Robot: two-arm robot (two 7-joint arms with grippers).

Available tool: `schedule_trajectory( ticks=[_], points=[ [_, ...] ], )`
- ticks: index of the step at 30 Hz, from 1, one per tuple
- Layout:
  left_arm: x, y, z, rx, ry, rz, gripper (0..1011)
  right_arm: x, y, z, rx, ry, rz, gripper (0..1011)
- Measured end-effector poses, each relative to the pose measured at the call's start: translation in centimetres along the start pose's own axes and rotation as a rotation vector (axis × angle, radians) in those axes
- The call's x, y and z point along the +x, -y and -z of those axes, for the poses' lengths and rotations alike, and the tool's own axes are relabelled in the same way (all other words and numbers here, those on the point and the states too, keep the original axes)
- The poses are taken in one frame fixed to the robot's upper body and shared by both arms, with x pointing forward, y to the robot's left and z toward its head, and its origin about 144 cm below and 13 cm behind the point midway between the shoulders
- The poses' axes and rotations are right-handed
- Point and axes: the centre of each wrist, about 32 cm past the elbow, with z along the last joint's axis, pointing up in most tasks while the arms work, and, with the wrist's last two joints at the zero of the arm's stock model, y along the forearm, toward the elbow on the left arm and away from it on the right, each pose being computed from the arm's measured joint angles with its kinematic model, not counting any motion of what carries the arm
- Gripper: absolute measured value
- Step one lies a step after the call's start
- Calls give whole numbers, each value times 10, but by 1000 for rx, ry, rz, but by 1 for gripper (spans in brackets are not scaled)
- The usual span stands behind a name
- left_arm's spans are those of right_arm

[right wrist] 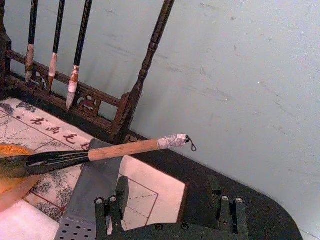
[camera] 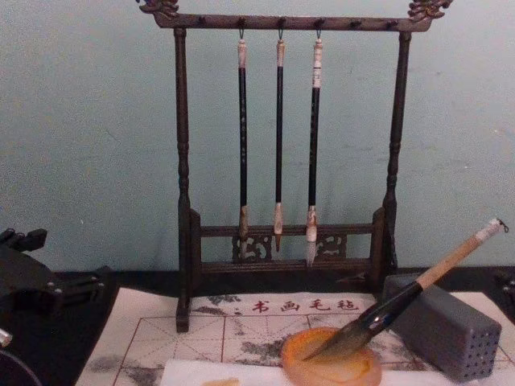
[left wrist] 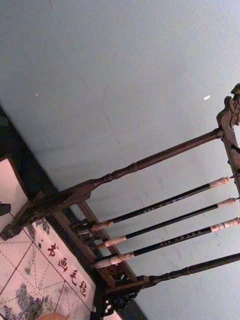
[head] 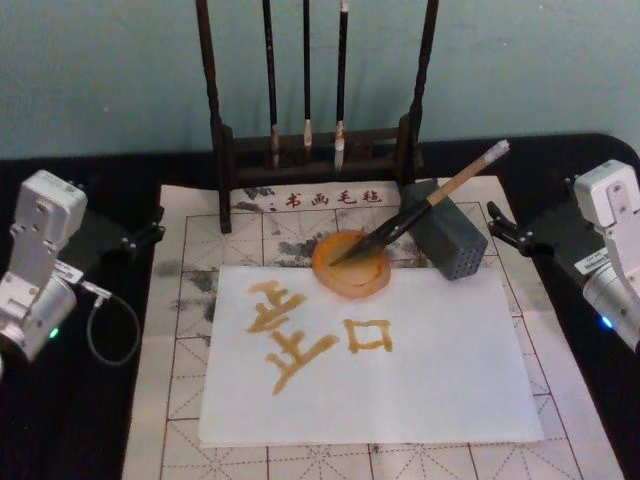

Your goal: Pick up the brush from the inkstone, write on the paper, then place the brush back to its original position.

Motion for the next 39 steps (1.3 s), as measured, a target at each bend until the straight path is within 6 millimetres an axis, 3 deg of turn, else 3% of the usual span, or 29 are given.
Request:
schedule_trajectory(
  ticks=[39],
  points=[
    [0,0,0,0,0,0,1001,0,0,0,0,0,0,1002]
  ],
)
